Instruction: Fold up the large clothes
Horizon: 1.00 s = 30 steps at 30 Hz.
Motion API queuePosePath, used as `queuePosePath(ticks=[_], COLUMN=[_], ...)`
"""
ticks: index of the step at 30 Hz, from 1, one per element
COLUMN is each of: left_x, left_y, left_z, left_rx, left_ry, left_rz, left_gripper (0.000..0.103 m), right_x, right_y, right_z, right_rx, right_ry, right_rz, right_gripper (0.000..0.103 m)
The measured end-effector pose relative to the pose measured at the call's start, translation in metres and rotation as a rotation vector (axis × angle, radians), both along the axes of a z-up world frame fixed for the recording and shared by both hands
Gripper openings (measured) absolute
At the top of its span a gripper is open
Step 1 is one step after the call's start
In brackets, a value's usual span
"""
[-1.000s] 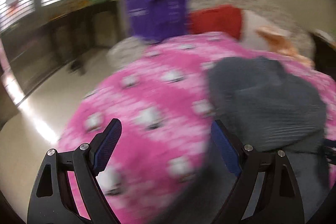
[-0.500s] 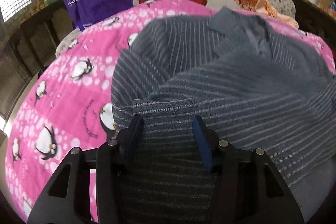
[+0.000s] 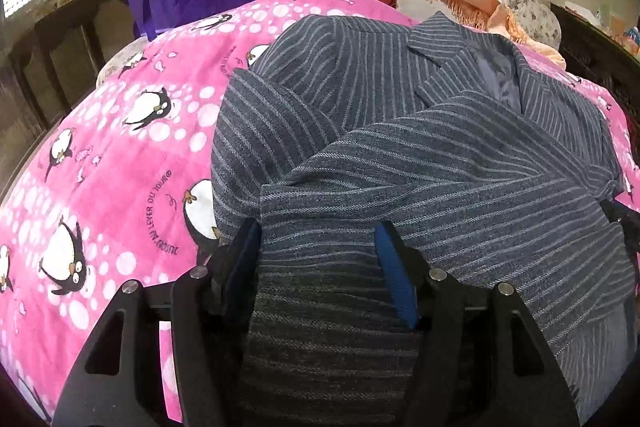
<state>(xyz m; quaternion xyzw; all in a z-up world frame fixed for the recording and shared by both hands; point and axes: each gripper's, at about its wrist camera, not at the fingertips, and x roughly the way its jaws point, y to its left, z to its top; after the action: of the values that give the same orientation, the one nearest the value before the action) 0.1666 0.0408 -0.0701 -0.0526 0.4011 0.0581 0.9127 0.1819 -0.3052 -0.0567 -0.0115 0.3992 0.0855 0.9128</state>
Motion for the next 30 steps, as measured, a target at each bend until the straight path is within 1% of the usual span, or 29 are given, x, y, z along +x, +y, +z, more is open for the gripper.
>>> queuePosePath(ticks=[13, 16, 20, 21, 30], left_x=[-0.002, -0.002, -0.002, -0.002, -0.002], left_y=[0.005, 0.005, 0.005, 0.005, 0.005], left_z=[0.001, 0.001, 0.001, 0.001, 0.001], left_rx=[-0.023, -0.021, -0.020, -0.020, -0.020], left_ry=[-0.006, -0.005, -0.003, -0.004, -0.004], left_rz=[-0.003, -0.004, -0.005, -0.005, -0.007], left_gripper=[0.060, 0.061, 0.061, 0.061, 0.062], right_x=[-0.001, -0.001, 0.002, 0.003, 0.004], right_y=[0.002, 0.001, -0.004, -0.006, -0.008], right_z=[0.000, -0.001, -0.002, -0.003, -0.003], right_rx=[-0.023, -0.019, -0.002, 0.005, 0.021], right_ry=[-0.008, -0.007, 0.004, 0.008, 0.014], right_rz=[-0.008, -0.013, -0.031, -0.036, -0.039], right_gripper=[0.043, 0.046, 0.056, 0.057, 0.058])
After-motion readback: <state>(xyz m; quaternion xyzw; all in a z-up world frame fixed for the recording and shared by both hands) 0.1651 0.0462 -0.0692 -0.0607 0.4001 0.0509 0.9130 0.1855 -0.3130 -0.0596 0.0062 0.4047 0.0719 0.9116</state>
